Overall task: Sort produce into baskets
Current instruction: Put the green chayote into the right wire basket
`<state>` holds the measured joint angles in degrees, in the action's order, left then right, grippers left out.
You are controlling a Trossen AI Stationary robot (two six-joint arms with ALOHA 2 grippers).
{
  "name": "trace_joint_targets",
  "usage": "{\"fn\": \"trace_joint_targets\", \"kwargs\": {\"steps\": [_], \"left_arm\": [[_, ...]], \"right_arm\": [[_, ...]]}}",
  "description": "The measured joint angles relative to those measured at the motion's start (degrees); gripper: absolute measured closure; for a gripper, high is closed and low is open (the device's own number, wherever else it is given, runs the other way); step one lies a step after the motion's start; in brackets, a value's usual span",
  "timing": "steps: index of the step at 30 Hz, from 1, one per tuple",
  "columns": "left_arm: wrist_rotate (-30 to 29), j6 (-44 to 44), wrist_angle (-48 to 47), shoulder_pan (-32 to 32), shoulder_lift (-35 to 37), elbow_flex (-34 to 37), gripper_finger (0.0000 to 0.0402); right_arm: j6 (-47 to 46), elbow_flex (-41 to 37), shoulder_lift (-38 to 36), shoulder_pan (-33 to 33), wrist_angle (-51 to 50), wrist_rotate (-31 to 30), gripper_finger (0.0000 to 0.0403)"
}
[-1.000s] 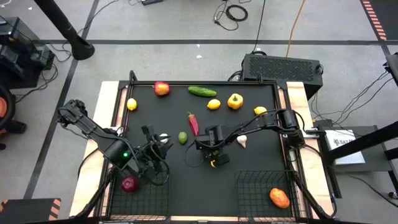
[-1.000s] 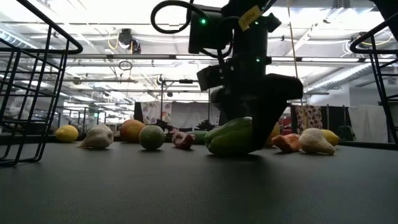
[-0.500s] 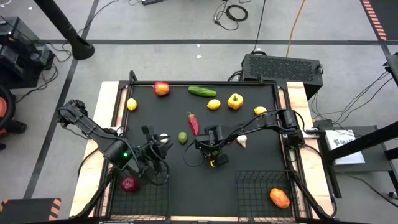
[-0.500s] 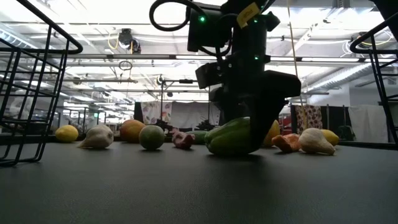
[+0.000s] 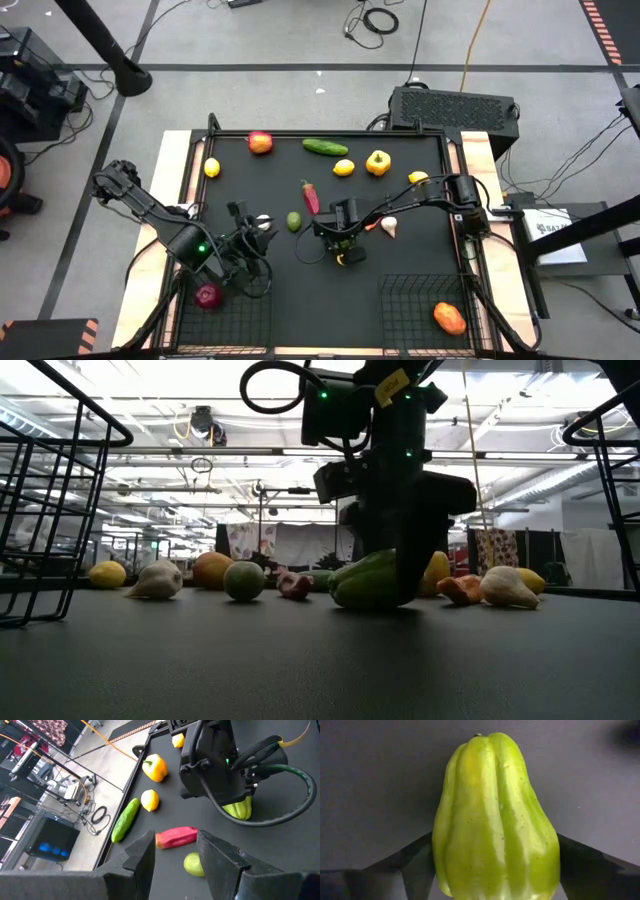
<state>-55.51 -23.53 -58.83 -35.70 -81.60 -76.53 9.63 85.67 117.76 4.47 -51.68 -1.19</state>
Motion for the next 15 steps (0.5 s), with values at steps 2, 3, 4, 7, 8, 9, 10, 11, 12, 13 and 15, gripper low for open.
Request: {"fn": "trace_joint_targets", "kwargs": {"steps": [2,3,4,7,8,9,10,11,12,13,15], "left_arm": [[0.0,0.0,0.0,0.0,0.0,0.0,0.0249],[0.0,0.0,0.0,0.0,0.0,0.0,0.0249],[0.0,0.0,0.0,0.0,0.0,0.0,0.0249],[0.0,0.0,-0.1,0.0,0.0,0.0,0.0249],[0.0,0.0,-0.1,0.0,0.0,0.0,0.0249],[0.0,0.0,-0.2,0.0,0.0,0.0,0.0249],[0.0,0.0,-0.2,0.0,0.0,0.0,0.0249],[0.0,0.0,-0.2,0.0,0.0,0.0,0.0249],[0.0,0.0,-0.2,0.0,0.0,0.0,0.0249],[0.0,0.0,-0.3,0.0,0.0,0.0,0.0249],[0.0,0.0,-0.3,0.0,0.0,0.0,0.0249]], "right_arm": [[0.0,0.0,0.0,0.0,-0.1,0.0,0.0091],[0.0,0.0,0.0,0.0,-0.2,0.0,0.0093],[0.0,0.0,0.0,0.0,-0.4,0.0,0.0093],[-0.8,0.9,0.0,0.1,-3.4,0.1,0.0084],[-1.4,1.7,0.0,0.2,-5.4,0.0,0.0081],[-2.1,3.0,0.0,0.4,-7.7,0.2,0.0079],[-3.1,4.3,0.0,0.6,-9.8,0.9,0.0078],[-4.0,5.8,0.0,0.8,-11.7,2.2,0.0078],[-5.0,7.2,0.0,1.0,-13.8,3.2,0.0078],[-5.9,9.0,0.0,1.3,-16.2,4.0,0.0078],[-8.1,12.8,0.0,2.2,-20.9,4.5,0.0078]]}}
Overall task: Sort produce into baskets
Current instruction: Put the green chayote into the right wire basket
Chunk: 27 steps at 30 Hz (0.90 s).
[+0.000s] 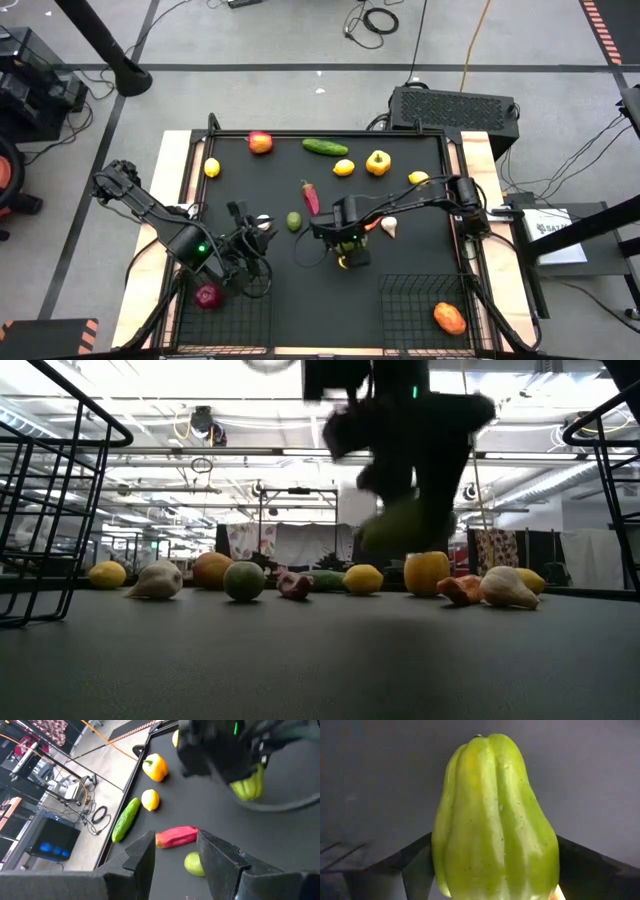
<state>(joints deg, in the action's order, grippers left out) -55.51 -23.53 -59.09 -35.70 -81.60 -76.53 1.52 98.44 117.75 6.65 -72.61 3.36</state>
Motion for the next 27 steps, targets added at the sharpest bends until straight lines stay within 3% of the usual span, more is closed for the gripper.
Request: {"fn": "trace_joint_targets", "kwargs": {"steps": [8,14,27], "left_arm": [[0.0,-0.1,0.2,0.0,0.0,0.0,0.0249],[0.0,-1.4,0.6,0.0,0.0,0.0,0.0249],[-0.3,-1.2,1.9,0.1,0.0,0.0,0.0249]], "right_arm": [[-9.6,11.5,-3.0,5.8,-14.8,0.1,0.0078],[-21.7,13.3,-10.1,12.8,-13.5,-0.5,0.0078],[-60.0,5.2,-14.9,42.7,-14.2,-11.9,0.0078]]}}
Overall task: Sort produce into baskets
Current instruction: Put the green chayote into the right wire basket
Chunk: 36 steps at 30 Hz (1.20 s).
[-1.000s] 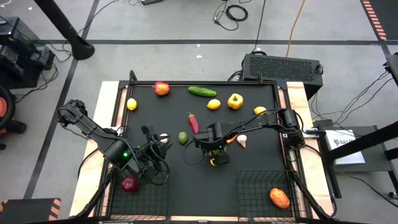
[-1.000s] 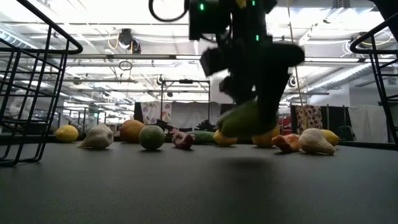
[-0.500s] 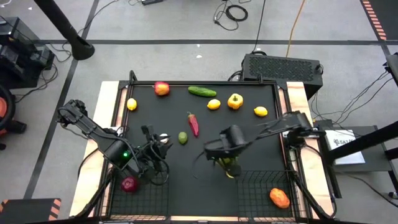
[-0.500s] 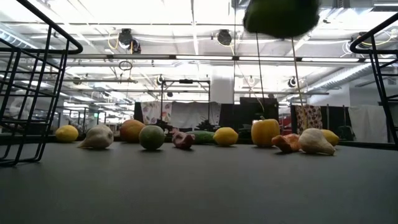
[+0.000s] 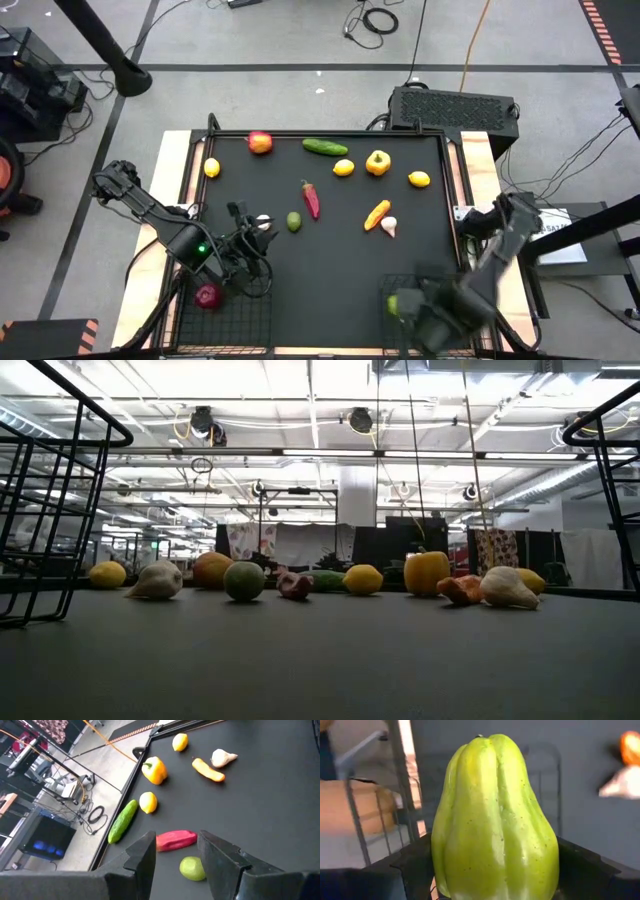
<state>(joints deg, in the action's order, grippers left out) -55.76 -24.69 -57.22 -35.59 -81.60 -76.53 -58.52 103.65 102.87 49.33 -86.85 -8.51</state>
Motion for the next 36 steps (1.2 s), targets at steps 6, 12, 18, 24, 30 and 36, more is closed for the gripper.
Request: {"fn": "trace_joint_targets", "kwargs": {"steps": [6,12,18,24,30,36], "left_arm": [[-0.3,1.5,2.8,1.5,0.0,0.0,0.0249],[-0.2,4.9,7.2,3.8,0.0,0.0,0.0249],[0.4,6.1,8.3,5.8,0.0,0.0,0.0249],[0.4,6.1,8.3,7.7,0.0,0.0,0.0249],[2.6,7.5,8.9,8.9,-0.2,0.0,0.0249],[4.2,10.2,10.5,10.1,-2.2,0.0,0.0249]], "right_arm": [[-14.1,-8.8,0.2,6.4,1.1,-0.5,0.0078],[-15.8,-17.5,0.2,7.0,4.5,1.2,0.0076],[-15.2,-22.4,0.2,7.0,3.6,4.7,0.0057],[-15.3,-22.5,-0.5,7.0,1.7,8.5,0.0047],[-17.7,-22.5,-2.4,7.5,0.8,14.4,0.0046],[-20.7,-22.4,-4.3,7.7,-2.1,14.6,0.0046]]}}
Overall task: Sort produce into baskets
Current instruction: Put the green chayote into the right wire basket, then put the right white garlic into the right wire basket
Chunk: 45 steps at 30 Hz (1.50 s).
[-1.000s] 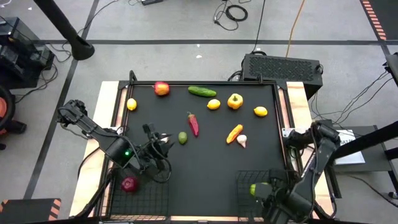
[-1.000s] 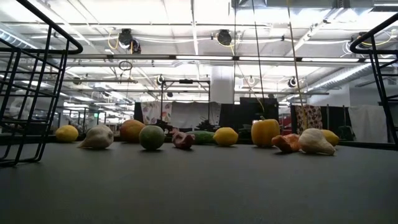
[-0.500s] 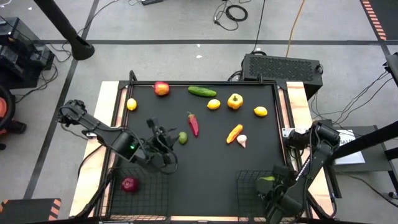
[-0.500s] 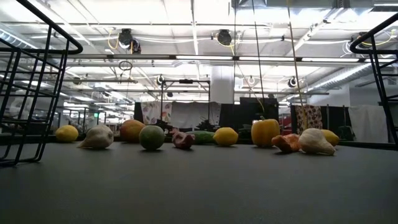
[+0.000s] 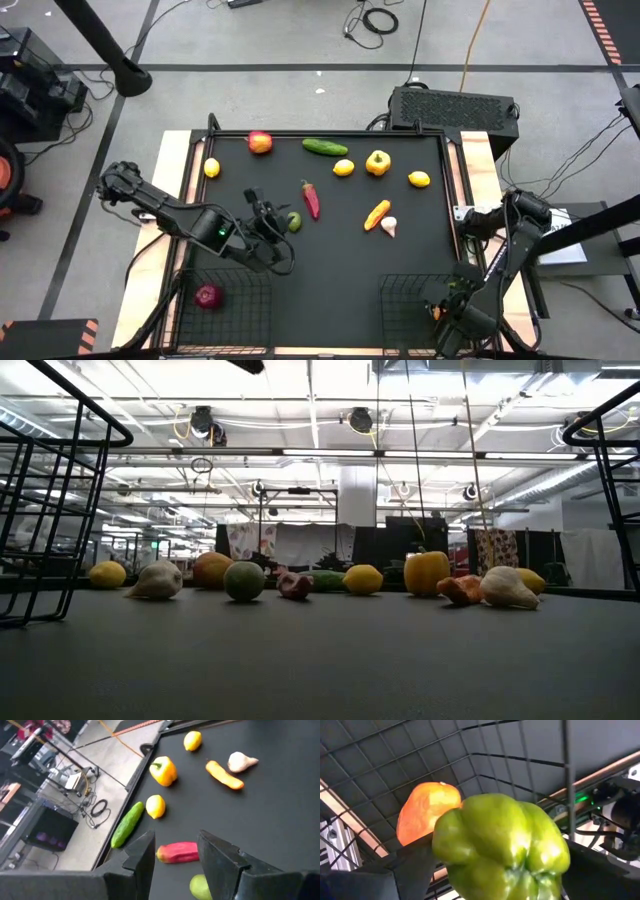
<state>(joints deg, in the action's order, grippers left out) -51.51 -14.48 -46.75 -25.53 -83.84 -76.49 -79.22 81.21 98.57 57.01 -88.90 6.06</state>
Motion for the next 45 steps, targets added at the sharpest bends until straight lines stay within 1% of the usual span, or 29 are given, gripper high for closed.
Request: {"fn": "trace_joint_targets", "kwargs": {"steps": [6,11,18,29,35,38,42,45], "left_arm": [[3.8,1.2,1.2,2.2,-1.7,0.0,0.0249],[5.9,1.9,3.1,3.0,-1.5,0.0,0.0249],[6.8,3.5,4.3,3.0,-1.6,0.0,0.0249],[8.1,3.3,4.3,3.0,-1.6,0.0,0.0248],[8.1,3.2,4.3,3.0,-1.6,0.0,0.0216],[8.1,3.2,4.3,3.0,-1.6,0.0,0.0196],[8.1,3.2,4.3,3.0,-1.6,0.0,0.0178],[8.1,3.3,4.3,3.0,-1.6,0.0,0.0176]], "right_arm": [[0.0,0.0,-1.2,0.0,-0.8,-0.2,0.0046],[-3.1,0.0,-1.3,0.2,-0.8,-0.5,0.0046],[-4.6,0.0,-1.3,1.3,-1.1,-1.4,0.0046],[-5.3,0.0,-1.3,2.4,-1.1,1.8,0.0046],[-1.7,0.0,-2.6,1.6,-1.1,5.8,0.0043],[-0.1,0.0,-2.9,1.0,-1.1,7.8,0.0028],[1.9,0.0,-2.9,0.4,-1.1,7.9,0.0006],[3.8,0.0,-2.9,-0.1,-1.1,7.7,0.0008]]}}
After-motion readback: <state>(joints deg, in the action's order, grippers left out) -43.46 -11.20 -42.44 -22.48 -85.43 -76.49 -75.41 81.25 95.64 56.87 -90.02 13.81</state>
